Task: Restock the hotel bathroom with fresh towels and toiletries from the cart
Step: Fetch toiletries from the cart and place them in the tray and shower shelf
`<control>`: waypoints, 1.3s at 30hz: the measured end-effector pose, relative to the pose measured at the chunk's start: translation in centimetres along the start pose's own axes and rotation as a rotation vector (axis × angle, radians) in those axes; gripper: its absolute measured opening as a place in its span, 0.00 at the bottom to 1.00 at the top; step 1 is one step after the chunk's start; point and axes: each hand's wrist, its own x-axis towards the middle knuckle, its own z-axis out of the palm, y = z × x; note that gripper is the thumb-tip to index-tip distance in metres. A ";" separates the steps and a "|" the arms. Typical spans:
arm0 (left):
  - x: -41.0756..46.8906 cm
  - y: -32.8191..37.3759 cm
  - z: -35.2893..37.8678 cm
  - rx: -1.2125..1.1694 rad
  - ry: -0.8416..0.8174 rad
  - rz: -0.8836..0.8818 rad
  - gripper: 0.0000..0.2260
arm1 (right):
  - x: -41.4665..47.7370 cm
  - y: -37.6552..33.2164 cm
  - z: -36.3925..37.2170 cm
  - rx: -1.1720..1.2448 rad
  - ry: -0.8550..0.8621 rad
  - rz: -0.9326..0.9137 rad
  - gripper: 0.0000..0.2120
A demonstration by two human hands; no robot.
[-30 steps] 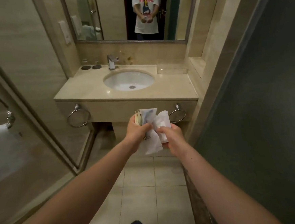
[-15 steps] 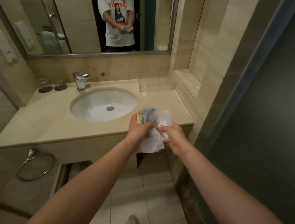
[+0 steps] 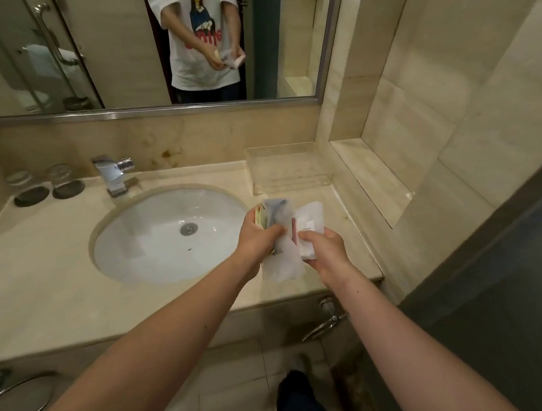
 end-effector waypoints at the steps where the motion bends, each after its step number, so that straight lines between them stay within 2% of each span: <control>1: 1.4 0.2 0.2 0.002 -0.003 0.000 0.17 | 1.5 -0.5 0.3 -0.002 -0.004 0.002 0.08; 5: 8.2 0.8 0.9 0.010 -0.003 -0.012 0.15 | 8.5 -2.8 1.7 0.036 -0.023 0.044 0.10; 10: 16.3 0.8 2.1 0.022 0.011 -0.076 0.18 | 17.0 -5.1 3.0 0.078 -0.032 0.155 0.14; 14: 21.8 -0.6 2.8 0.024 0.080 -0.126 0.18 | 23.1 -6.0 3.8 0.070 -0.033 0.230 0.13; 17: 24.7 -1.7 3.3 0.027 0.141 -0.154 0.17 | 26.8 -5.4 4.1 0.060 -0.043 0.292 0.16; 25: 28.6 -4.3 3.8 0.102 0.239 -0.114 0.22 | 31.5 -4.1 4.8 0.186 -0.056 0.369 0.28; 30: 29.2 -5.1 4.2 0.162 0.242 -0.064 0.26 | 32.6 -3.8 5.2 0.240 -0.042 0.384 0.29; 36: 29.4 -5.0 4.3 0.161 0.237 -0.057 0.26 | 32.8 -3.5 4.7 0.370 -0.090 0.399 0.14; 39: 29.4 -5.0 4.2 0.168 0.215 -0.036 0.25 | 32.6 -3.7 4.7 0.349 -0.100 0.411 0.13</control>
